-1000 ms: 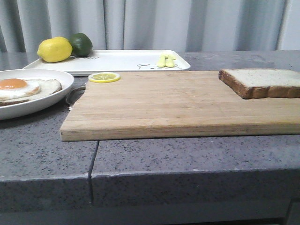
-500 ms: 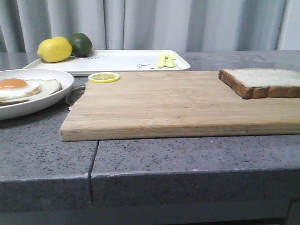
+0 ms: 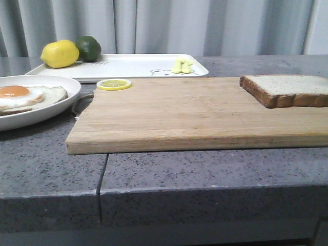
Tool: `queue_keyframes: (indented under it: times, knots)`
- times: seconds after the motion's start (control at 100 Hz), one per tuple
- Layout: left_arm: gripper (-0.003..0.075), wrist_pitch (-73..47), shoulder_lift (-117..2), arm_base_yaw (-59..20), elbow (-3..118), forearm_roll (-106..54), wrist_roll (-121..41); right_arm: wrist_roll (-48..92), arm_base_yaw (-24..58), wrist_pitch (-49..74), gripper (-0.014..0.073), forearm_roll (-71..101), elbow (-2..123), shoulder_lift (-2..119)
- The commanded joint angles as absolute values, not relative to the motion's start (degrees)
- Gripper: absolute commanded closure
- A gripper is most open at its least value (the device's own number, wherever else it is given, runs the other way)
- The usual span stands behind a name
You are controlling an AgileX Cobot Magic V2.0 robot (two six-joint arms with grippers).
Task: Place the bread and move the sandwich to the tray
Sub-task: 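Move the right gripper toward the bread slice on the cutting board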
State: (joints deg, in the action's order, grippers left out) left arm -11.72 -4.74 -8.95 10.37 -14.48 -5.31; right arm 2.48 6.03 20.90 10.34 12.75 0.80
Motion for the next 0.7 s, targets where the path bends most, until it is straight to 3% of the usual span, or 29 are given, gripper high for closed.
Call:
queue_keyframes:
  times: [0.0,0.35,0.69]
  knots:
    - [0.0740,-12.8,-10.0,-12.4,17.8,-17.0,-4.8,2.6,5.6,22.4,0.0664,10.9,18.7,4.4]
    - [0.0740,-18.2,-29.4,-23.9,38.8,-23.4,-4.8,2.6,5.6,27.9,0.0664,12.7,32.0,19.6]
    - [0.0739,-16.2,-36.3,-24.9,41.0,-23.9,-4.8,2.6,5.6,24.2,0.0630,17.2,33.6,27.3]
